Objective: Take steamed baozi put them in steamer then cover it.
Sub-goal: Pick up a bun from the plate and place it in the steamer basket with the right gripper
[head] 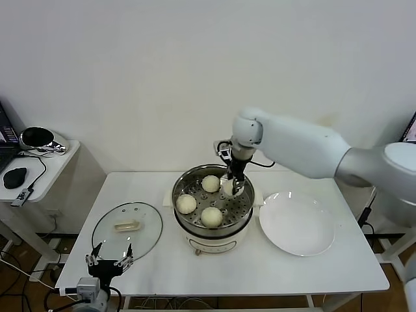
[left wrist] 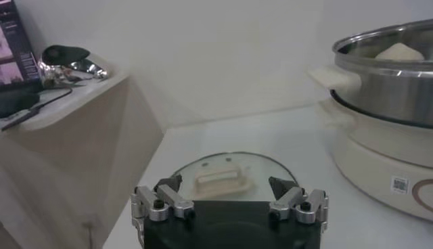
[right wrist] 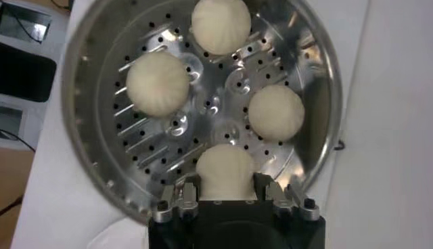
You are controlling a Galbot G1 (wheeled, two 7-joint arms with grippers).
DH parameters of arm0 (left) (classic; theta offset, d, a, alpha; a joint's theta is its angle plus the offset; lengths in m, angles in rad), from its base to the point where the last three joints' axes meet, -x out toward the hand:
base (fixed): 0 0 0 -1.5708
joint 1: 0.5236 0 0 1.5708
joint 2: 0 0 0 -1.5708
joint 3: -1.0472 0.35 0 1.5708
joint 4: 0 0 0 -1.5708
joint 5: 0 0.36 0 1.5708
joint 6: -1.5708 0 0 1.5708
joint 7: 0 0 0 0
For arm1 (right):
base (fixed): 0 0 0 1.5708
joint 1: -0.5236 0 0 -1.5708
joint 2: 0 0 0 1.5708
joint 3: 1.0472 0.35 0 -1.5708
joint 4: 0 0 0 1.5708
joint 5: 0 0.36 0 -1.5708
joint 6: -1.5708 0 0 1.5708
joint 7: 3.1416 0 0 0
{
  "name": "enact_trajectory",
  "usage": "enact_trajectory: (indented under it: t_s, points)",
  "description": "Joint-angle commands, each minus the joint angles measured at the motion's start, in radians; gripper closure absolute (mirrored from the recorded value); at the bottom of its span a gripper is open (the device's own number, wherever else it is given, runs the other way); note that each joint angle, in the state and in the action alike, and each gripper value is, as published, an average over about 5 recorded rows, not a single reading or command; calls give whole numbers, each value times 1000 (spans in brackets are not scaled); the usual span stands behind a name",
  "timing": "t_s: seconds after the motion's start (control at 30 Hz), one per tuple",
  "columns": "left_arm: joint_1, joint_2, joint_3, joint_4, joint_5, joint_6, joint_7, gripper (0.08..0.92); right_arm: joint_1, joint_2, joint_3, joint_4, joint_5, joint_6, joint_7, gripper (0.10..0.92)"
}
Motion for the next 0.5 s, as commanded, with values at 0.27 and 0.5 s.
enact_trajectory:
  t_s: [0.27, 0.5]
  points:
    - [-6, 1, 4, 13, -4, 1, 1, 177, -75, 32, 34, -46, -56, 4, 14, 524]
    - [-4, 0, 4, 15, -4, 1, 0, 177, -70, 25, 34, -36, -46, 7, 18, 481]
